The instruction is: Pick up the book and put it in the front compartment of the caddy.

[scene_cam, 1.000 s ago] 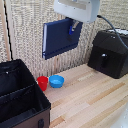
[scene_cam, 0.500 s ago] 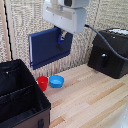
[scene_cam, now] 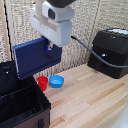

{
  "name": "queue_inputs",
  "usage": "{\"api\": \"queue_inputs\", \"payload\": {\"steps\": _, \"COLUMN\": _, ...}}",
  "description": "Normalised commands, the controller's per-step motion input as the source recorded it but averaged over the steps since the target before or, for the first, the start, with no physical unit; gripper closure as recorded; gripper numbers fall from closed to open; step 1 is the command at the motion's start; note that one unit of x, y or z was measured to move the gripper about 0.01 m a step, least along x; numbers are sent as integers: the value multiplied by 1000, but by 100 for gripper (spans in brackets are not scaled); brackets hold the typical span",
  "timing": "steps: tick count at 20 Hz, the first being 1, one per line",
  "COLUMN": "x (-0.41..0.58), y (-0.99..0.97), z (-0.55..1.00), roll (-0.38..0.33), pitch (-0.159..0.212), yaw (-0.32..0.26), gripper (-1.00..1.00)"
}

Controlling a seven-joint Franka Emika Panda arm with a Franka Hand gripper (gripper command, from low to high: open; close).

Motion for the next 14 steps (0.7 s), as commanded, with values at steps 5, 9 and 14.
{"api": "queue_inputs", "payload": {"steps": 5, "x": 71, "y": 871, "z": 158, "roll": -14, "pitch": 29, "yaw": -67, "gripper": 100}}
{"api": "queue_inputs", "payload": {"steps": 9, "x": 86, "y": 879, "z": 145, "roll": -16, "pitch": 35, "yaw": -61, "gripper": 100}}
{"api": "queue_inputs", "payload": {"steps": 14, "x": 195, "y": 827, "z": 64, "roll": -34, "pitch": 55, "yaw": -48, "gripper": 100}}
